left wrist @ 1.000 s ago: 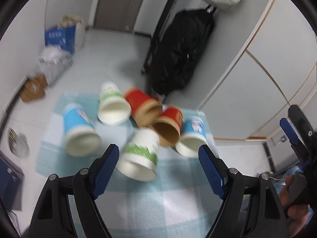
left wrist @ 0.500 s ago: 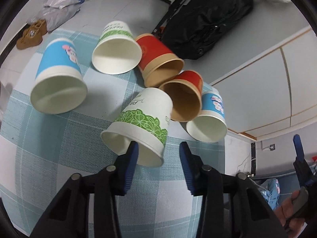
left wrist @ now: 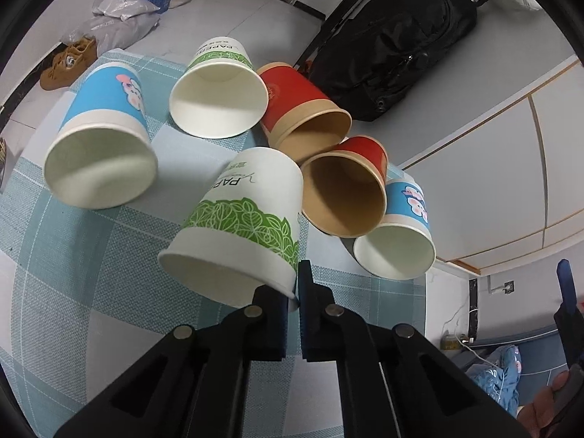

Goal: Flip cup upright
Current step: 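Lower the left gripper onto the white green-leaf cup and grasp its rim, then lift the green-leaf cup with the left gripper and carry it toward the right tool, then open the left gripper and release the green-leaf cup onto the tablecloth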

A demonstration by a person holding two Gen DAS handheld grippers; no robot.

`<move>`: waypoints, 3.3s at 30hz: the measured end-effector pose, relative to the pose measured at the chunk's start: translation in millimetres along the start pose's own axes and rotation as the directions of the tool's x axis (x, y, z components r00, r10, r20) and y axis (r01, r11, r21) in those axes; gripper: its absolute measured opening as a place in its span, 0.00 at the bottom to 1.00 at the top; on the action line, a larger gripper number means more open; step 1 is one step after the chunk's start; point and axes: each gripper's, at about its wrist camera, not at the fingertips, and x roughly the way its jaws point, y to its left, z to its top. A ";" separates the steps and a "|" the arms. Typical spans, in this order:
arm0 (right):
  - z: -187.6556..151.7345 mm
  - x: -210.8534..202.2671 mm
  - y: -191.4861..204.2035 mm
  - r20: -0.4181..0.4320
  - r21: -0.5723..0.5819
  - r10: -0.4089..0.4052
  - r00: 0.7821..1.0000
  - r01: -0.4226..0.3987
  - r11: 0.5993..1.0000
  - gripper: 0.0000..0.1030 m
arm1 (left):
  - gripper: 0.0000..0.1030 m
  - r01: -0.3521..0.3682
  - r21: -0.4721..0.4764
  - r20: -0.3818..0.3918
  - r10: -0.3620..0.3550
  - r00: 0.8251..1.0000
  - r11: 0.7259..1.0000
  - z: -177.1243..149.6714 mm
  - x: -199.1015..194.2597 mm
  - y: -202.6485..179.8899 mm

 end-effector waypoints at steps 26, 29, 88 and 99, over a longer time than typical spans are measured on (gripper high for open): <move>-8.4 -13.0 2.9 0.037 0.001 -0.006 0.999 0.006 1.000 1.00 | 0.01 -0.026 0.156 0.268 -0.017 0.963 0.987 -19.7 -96.9 -38.5; -12.4 -19.0 -0.5 0.045 0.028 -0.003 0.999 0.001 1.000 1.00 | 0.01 -0.016 0.165 0.296 -0.034 0.955 0.986 -27.0 -118.2 -41.4; -50.1 -44.0 13.7 0.038 -0.023 -0.014 0.999 0.015 1.000 1.00 | 0.46 -0.001 0.126 0.067 -0.008 0.998 0.992 -103.5 -46.9 1.0; -52.7 -43.9 18.5 0.019 -0.045 -0.013 1.000 0.014 0.999 1.00 | 0.57 -0.030 0.197 0.018 0.027 0.999 0.980 -112.9 -59.6 -12.2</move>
